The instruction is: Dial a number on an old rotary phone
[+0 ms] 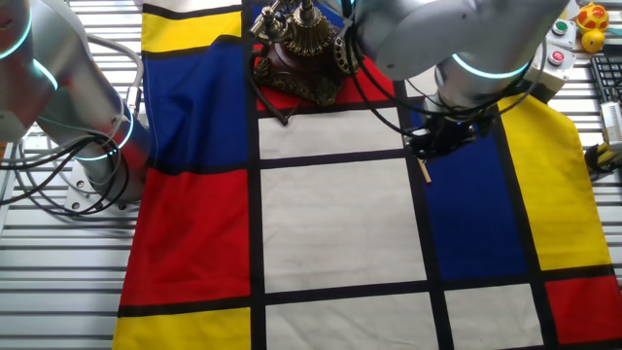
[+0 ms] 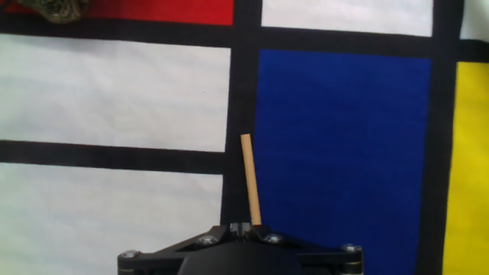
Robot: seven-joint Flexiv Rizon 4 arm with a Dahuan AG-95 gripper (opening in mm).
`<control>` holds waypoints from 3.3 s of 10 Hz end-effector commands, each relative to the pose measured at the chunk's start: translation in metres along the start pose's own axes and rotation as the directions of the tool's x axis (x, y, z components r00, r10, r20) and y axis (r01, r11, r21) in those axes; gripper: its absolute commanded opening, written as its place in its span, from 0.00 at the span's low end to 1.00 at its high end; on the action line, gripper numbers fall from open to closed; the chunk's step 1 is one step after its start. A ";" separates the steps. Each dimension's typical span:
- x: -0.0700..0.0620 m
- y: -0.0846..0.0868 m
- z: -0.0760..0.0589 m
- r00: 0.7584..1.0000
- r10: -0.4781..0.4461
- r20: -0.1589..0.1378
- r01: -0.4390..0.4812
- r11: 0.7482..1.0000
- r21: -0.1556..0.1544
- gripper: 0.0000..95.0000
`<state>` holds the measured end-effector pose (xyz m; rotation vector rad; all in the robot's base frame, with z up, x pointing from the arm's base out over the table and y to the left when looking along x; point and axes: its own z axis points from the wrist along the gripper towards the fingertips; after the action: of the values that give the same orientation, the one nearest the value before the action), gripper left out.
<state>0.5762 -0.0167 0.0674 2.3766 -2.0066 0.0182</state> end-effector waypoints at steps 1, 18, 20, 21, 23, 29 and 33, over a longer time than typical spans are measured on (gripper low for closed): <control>0.001 0.001 0.000 0.998 0.065 -0.012 -0.065 0.998 0.029 0.00; 0.000 -0.033 0.019 0.995 -0.092 0.023 0.091 0.994 0.053 0.20; -0.001 -0.032 0.024 0.997 -0.071 0.042 0.069 0.996 0.058 0.20; -0.002 -0.032 0.027 0.996 -0.069 0.047 0.066 0.996 0.060 0.20; -0.003 -0.030 0.032 0.995 -0.078 0.068 0.073 0.995 0.068 0.20; -0.006 -0.022 0.041 0.988 -0.083 0.133 0.072 0.993 0.090 0.20; -0.006 -0.021 0.043 0.987 -0.086 0.139 0.073 0.992 0.098 0.20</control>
<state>0.5950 -0.0083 0.0233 2.5866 -2.0068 -0.0686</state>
